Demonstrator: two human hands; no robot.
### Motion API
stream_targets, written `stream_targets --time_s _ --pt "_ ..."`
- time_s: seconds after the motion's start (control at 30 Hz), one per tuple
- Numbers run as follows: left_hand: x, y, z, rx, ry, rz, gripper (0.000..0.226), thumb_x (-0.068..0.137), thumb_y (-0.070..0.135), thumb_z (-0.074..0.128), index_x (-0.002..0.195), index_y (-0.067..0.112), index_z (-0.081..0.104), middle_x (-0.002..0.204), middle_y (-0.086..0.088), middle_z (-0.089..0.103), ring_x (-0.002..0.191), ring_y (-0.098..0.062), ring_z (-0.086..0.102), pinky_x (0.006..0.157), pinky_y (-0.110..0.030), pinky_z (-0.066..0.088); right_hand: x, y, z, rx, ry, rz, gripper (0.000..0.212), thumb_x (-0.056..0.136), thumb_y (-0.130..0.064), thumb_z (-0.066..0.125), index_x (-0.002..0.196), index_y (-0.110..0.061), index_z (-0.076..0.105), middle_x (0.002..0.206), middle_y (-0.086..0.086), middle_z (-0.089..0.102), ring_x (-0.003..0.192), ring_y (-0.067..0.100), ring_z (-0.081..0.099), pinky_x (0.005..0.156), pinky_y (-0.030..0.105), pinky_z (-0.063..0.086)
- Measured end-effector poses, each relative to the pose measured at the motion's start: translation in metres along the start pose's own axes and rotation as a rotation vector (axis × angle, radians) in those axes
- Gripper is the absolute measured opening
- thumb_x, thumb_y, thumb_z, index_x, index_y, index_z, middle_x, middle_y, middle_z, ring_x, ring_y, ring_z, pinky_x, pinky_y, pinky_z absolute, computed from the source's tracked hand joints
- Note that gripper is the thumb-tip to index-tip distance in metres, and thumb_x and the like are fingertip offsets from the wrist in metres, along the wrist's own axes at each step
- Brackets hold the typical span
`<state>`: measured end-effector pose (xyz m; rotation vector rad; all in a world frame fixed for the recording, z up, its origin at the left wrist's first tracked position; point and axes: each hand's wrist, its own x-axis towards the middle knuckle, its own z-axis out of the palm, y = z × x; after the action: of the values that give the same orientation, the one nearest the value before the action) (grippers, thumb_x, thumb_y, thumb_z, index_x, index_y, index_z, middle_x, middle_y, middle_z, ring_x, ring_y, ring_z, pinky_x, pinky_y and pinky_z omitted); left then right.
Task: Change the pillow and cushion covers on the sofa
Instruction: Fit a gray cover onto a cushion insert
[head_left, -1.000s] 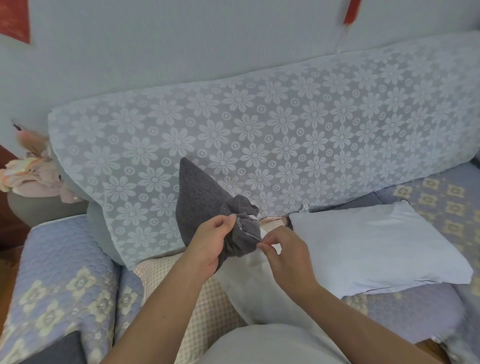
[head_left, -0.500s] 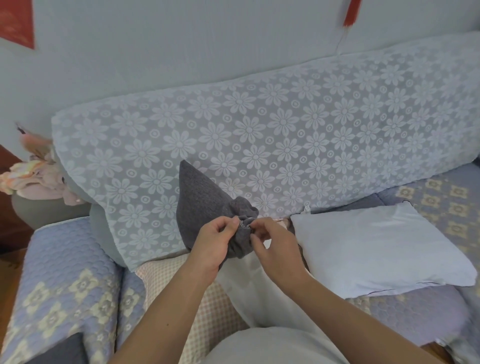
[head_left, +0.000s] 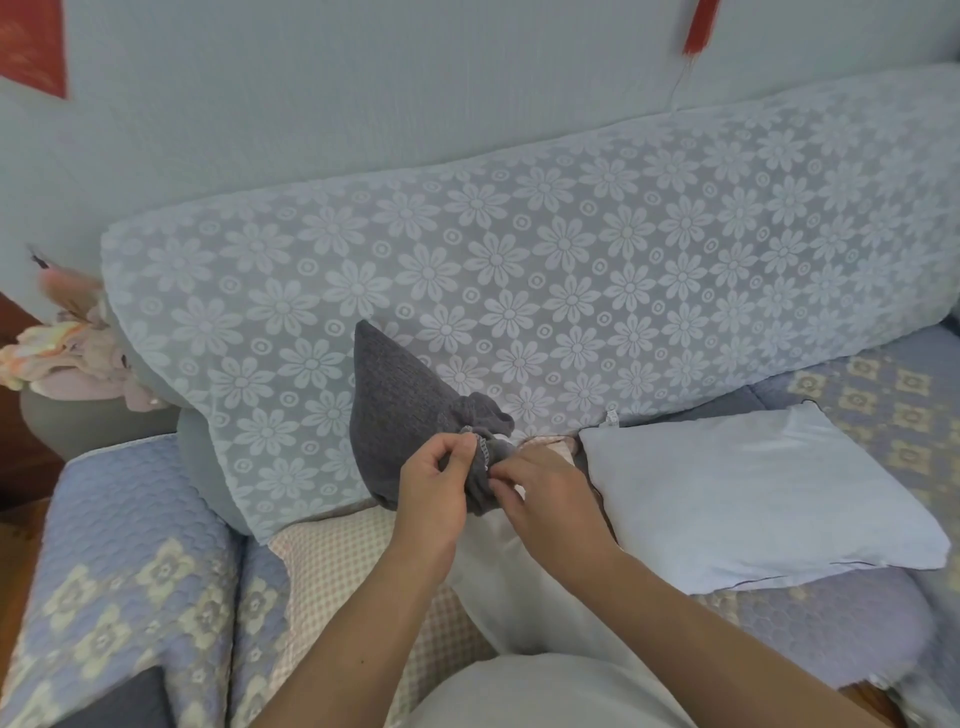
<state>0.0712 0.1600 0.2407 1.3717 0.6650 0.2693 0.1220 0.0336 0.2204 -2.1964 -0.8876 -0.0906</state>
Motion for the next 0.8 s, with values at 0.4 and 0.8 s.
stream_targets --time_s 0.4,0.8 --pt "0.001 0.001 -0.001 0.008 -0.032 -0.014 0.028 0.103 0.029 0.057 0.086 0.013 0.071 0.074 -0.011 0.064 0.072 -0.023 0.058 0.066 -0.040 0.052 0.004 -0.005 -0.008 0.161 -0.034 0.086 0.006 0.088 -0.019 0.064 0.088 -0.022 0.069 0.082 -0.012 0.066 0.079 0.007 0.061 0.075 0.032 0.051" --pt "0.001 -0.001 0.001 0.033 -0.013 0.010 0.028 0.102 0.032 0.058 0.085 0.015 0.072 0.079 -0.024 0.061 0.073 -0.025 0.056 0.073 -0.047 0.051 -0.003 -0.012 0.000 -0.172 0.067 0.052 0.014 0.084 -0.020 0.066 0.074 -0.018 0.056 0.068 -0.006 0.056 0.063 0.013 0.051 0.054 0.026 0.036"
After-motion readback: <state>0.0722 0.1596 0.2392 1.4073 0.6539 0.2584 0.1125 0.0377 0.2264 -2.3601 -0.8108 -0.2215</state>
